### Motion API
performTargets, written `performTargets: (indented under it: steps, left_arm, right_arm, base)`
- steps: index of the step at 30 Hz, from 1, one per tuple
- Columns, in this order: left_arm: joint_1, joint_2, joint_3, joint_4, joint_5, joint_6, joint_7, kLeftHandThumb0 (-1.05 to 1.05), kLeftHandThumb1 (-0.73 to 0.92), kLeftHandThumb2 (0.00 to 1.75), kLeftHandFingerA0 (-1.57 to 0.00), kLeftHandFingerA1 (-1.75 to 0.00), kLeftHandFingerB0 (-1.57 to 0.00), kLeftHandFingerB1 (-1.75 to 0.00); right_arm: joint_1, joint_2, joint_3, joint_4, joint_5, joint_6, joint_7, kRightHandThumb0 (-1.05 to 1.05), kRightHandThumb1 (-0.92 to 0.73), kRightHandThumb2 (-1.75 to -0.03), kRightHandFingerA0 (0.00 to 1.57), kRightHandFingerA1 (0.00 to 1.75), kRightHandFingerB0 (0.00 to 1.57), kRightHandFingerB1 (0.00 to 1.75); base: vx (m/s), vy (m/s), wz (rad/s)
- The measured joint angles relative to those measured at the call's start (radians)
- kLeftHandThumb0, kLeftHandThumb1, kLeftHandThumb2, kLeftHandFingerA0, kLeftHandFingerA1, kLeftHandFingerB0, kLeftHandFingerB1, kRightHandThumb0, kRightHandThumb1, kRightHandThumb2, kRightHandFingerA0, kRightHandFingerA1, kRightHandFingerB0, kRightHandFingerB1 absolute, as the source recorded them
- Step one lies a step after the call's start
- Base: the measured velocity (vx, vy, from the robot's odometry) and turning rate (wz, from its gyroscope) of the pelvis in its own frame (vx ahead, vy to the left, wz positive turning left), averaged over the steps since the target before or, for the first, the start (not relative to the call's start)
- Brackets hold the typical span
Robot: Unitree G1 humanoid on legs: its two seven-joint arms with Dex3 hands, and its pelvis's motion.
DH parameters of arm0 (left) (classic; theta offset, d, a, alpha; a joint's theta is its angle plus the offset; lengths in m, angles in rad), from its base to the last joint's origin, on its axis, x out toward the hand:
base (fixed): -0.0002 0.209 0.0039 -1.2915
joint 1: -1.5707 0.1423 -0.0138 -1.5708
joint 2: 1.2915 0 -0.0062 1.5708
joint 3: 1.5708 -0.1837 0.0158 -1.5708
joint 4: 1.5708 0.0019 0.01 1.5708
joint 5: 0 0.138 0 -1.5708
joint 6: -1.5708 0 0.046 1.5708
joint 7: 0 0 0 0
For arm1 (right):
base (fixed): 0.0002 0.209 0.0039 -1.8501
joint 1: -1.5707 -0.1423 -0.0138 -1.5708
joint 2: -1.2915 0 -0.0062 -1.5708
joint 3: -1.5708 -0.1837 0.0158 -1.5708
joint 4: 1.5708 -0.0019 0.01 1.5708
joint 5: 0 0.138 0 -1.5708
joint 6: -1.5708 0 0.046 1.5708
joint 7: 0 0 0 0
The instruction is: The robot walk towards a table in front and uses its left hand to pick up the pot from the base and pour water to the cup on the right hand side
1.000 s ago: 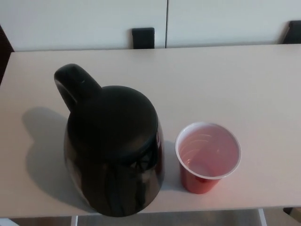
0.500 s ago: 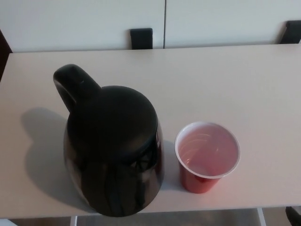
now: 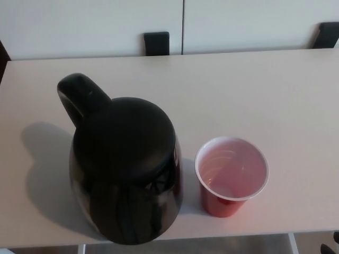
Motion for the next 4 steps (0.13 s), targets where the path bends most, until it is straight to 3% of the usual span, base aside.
performTargets:
  steps: [1,2,4]
  left_arm:
    - [0.002,0.000,0.001,0.001,-0.001,0.000,-0.001,-0.53,0.77,0.79,-0.04,-0.25,-0.03,-0.18]
    - [0.006,0.000,0.005,0.003,-0.002,0.000,-0.001,-0.48,0.79,0.63,-0.11,-0.30,-0.06,-0.28]
    - [0.008,0.000,0.013,0.007,-0.005,0.000,0.003,-0.50,0.82,0.64,-0.06,-0.29,-0.01,-0.27]
  right_arm:
    - [0.000,0.000,0.001,0.000,-0.001,0.000,0.000,-0.46,-0.56,-0.76,0.24,0.55,0.16,0.47]
    - [0.000,0.000,0.001,0.000,-0.001,0.000,0.000,-0.47,-0.56,-0.77,0.24,0.55,0.18,0.47]
    - [0.000,-0.001,0.005,0.000,-0.004,0.000,0.000,-0.46,-0.56,-0.76,0.22,0.54,0.17,0.47]
  base:
    - [0.00,0.000,0.00]
    - [0.00,0.000,0.00]
    - [0.00,0.000,0.00]
